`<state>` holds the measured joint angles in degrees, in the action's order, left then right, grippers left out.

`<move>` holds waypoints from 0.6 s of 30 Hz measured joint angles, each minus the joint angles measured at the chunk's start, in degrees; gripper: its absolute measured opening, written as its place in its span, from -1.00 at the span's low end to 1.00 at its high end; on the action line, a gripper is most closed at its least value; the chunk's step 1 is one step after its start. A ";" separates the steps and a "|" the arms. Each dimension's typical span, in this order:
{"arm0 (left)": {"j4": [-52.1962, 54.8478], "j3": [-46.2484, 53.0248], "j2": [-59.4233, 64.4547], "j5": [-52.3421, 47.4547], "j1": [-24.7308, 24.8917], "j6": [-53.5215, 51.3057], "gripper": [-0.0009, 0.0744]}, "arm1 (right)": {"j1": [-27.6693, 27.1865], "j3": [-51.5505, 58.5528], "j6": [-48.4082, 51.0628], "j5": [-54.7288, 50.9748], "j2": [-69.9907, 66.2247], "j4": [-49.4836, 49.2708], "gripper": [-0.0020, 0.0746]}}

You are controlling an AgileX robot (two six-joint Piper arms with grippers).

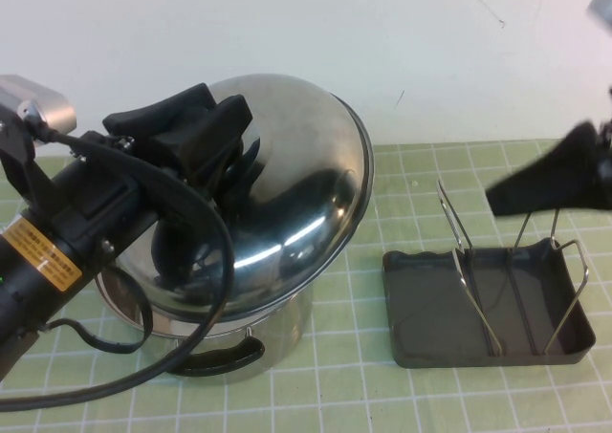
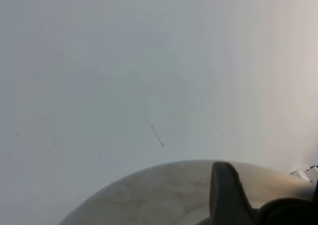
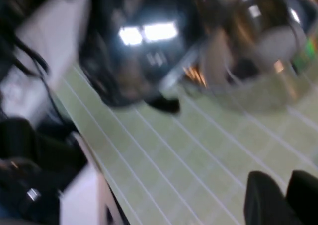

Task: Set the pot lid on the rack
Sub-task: Hand over the pot lid

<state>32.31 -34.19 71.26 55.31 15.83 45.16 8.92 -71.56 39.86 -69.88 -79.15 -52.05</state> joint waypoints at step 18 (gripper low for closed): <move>-0.85 0.00 0.10 4.22 0.00 -1.68 -0.16 | -0.16 16.30 19.42 3.30 -8.24 -43.22 -0.01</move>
<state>31.46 -34.19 71.36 59.54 15.83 43.48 8.76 -55.26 59.28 -66.58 -87.39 -95.27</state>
